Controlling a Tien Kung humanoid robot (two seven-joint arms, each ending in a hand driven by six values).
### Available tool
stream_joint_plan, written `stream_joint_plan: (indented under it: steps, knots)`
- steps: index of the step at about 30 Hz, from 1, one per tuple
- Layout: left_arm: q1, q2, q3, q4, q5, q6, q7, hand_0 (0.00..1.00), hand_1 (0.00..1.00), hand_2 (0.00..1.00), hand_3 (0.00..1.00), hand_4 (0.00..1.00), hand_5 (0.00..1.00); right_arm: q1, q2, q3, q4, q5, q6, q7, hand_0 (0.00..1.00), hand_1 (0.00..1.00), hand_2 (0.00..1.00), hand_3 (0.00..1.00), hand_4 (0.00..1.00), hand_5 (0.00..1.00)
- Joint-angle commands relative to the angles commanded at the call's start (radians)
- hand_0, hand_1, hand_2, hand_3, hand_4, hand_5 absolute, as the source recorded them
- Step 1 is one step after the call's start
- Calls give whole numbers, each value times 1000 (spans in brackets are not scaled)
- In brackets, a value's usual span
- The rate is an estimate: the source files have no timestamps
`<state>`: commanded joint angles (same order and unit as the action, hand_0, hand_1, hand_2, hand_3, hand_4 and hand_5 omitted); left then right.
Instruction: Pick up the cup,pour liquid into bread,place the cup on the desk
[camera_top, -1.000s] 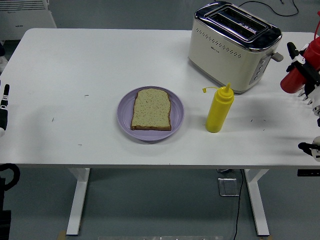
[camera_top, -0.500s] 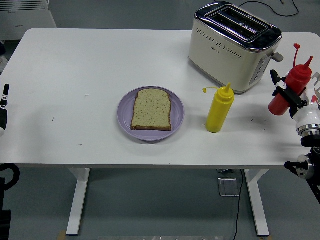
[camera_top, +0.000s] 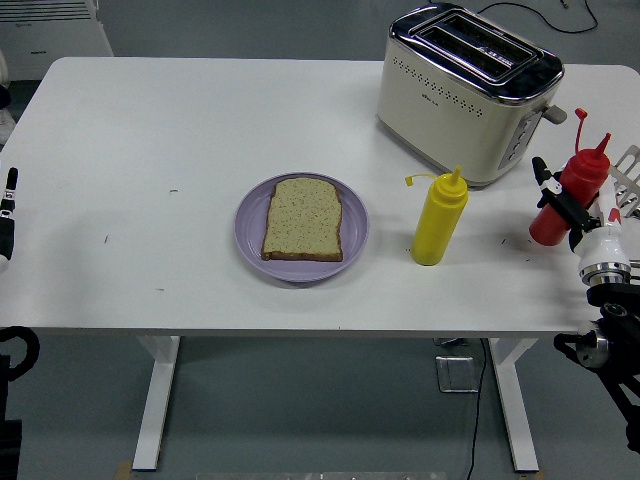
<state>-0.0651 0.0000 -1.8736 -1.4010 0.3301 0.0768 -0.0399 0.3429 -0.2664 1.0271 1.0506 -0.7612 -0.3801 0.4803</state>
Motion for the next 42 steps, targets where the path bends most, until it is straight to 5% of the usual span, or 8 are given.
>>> stream_joint_plan:
  steps: [18, 19, 21, 23, 24, 36, 37, 42]
  knots:
    - [-1, 0, 1, -2, -1, 0, 0, 790, 754, 749, 684, 566, 998, -7, 8, 5, -43, -46, -13, -31, 206, 173, 236, 262, 828, 419]
    - [0, 0, 1, -2, -1, 0, 0, 790, 754, 749, 684, 566, 998, -8, 8, 7, -44, -46, -10, -32, 264, 253, 314, 350, 855, 437]
    - [0, 0, 2, -2, -1, 0, 0, 790, 754, 749, 684, 566, 998, -9, 8, 8, -45, -50, -7, -35, 264, 253, 314, 350, 855, 437]
    - [0, 0, 2, -2, -1, 0, 0, 790, 754, 749, 684, 566, 998, -11, 8, 9, -47, -56, 0, -35, 264, 253, 314, 350, 855, 437]
    - [0, 0, 2, -2, -1, 0, 0, 789, 754, 749, 685, 566, 998, -11, 8, 10, -47, -58, 2, -35, 326, 331, 361, 402, 905, 434]
    - [3, 0, 7, -2, -1, 0, -1, 790, 754, 749, 684, 566, 998, -25, 7, 34, -67, -99, 79, -37, 383, 383, 391, 450, 961, 421]
    - [3, 0, 7, -2, -1, 0, -1, 789, 754, 749, 684, 566, 998, -26, 7, 36, -67, -98, 80, -36, 545, 522, 517, 641, 958, 392]
    - [5, 0, 9, -2, 0, 0, -1, 789, 754, 749, 684, 566, 998, -37, 8, 58, -64, -107, 76, -26, 545, 522, 517, 641, 958, 392]
